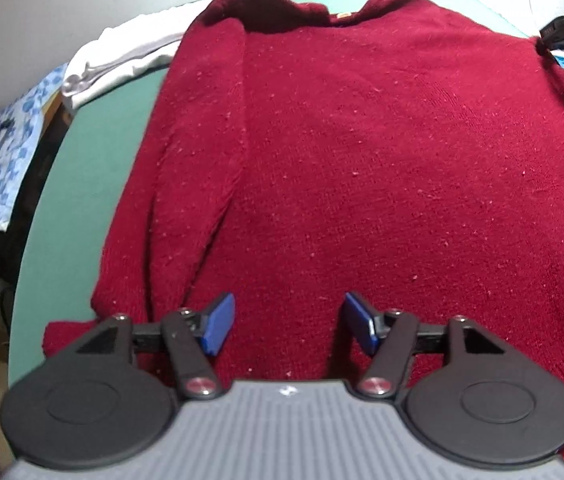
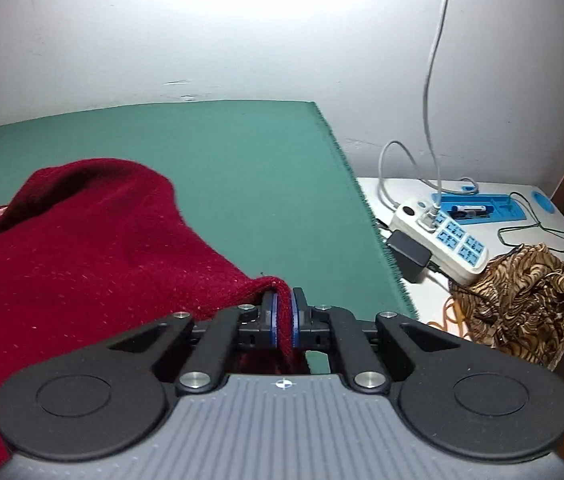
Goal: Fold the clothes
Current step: 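Release the hem and smooth the sweater body flat with both grippers, then grasp the sweater sleeve cuff with the right gripper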
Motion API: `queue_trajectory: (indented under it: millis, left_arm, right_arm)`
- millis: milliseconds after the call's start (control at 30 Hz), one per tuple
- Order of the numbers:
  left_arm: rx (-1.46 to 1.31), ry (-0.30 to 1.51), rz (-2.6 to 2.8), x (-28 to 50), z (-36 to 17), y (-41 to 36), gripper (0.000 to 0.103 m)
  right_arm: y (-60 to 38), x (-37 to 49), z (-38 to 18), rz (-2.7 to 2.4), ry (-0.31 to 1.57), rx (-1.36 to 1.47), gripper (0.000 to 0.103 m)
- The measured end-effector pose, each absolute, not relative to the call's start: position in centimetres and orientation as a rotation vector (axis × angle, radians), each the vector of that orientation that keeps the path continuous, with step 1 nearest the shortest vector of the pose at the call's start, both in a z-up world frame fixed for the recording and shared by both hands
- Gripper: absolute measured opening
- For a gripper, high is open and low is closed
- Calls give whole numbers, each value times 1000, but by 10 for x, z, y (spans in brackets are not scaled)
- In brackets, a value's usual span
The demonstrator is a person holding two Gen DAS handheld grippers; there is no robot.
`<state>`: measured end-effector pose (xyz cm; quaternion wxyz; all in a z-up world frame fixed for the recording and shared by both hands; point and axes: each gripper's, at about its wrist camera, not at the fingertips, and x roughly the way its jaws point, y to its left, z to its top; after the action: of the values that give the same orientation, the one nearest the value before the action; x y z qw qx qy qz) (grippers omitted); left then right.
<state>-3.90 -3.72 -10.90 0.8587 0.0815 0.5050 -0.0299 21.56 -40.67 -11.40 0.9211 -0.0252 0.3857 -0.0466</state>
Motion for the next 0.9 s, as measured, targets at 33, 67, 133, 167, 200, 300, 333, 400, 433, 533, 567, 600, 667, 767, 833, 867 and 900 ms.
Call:
queue_trajectory:
  millis: [33, 67, 133, 167, 200, 300, 333, 400, 433, 533, 567, 600, 667, 767, 833, 867, 900]
  left_arm:
    - [184, 1061, -59, -38, -109, -40, 65]
    - [199, 1061, -55, -38, -109, -42, 65]
    - [223, 1061, -50, -38, -109, -47, 65]
    - [228, 1065, -49, -37, -108, -48, 65]
    - [234, 1068, -47, -36, -108, -49, 65]
    - [237, 1070, -34, -33, -108, -49, 67]
    - [235, 1069, -30, -32, -108, -49, 68]
    - [204, 1061, -36, -29, -106, -47, 68]
    - [189, 1058, -39, -27, -105, -46, 68]
    - [146, 1041, -76, -21, -103, -45, 68]
    - [145, 1036, -92, -19, -103, -45, 68]
    - [159, 1035, -104, -18, -105, -45, 68]
    - [187, 1034, -129, -17, -109, -44, 69]
    - [197, 1030, -163, -16, -111, -39, 73]
    - [198, 1023, -191, -17, -111, -36, 72]
    - [200, 1018, -208, -18, -110, -35, 72]
    - [201, 1008, -232, -20, -109, -35, 72]
  right_arm:
    - [-414, 223, -121, -98, 815, -36, 6]
    - [-415, 222, -123, -97, 813, -57, 8]
    - [-409, 214, -120, -90, 783, -134, 11]
    - [-406, 210, -119, -86, 767, -172, 19]
    - [-406, 203, -114, -95, 746, -177, 32]
    - [-409, 177, -90, -150, 679, -145, 72]
    - [-406, 167, -83, -175, 660, -133, 72]
    - [-402, 141, -72, -101, 632, -40, 61]
    - [-396, 131, -71, -9, 651, 12, 55]
    - [-367, 109, -81, 236, 768, 91, 35]
    - [-363, 107, -87, 212, 785, 77, 36]
    - [-364, 108, -93, 168, 799, 64, 39]
    - [-365, 109, -104, 79, 825, 39, 39]
    - [-395, 105, -105, -96, 836, 155, 37]
    - [-404, 83, -89, -139, 797, 238, 38]
    - [-405, 69, -82, -127, 769, 259, 42]
    - [-405, 55, -76, -118, 746, 269, 48]
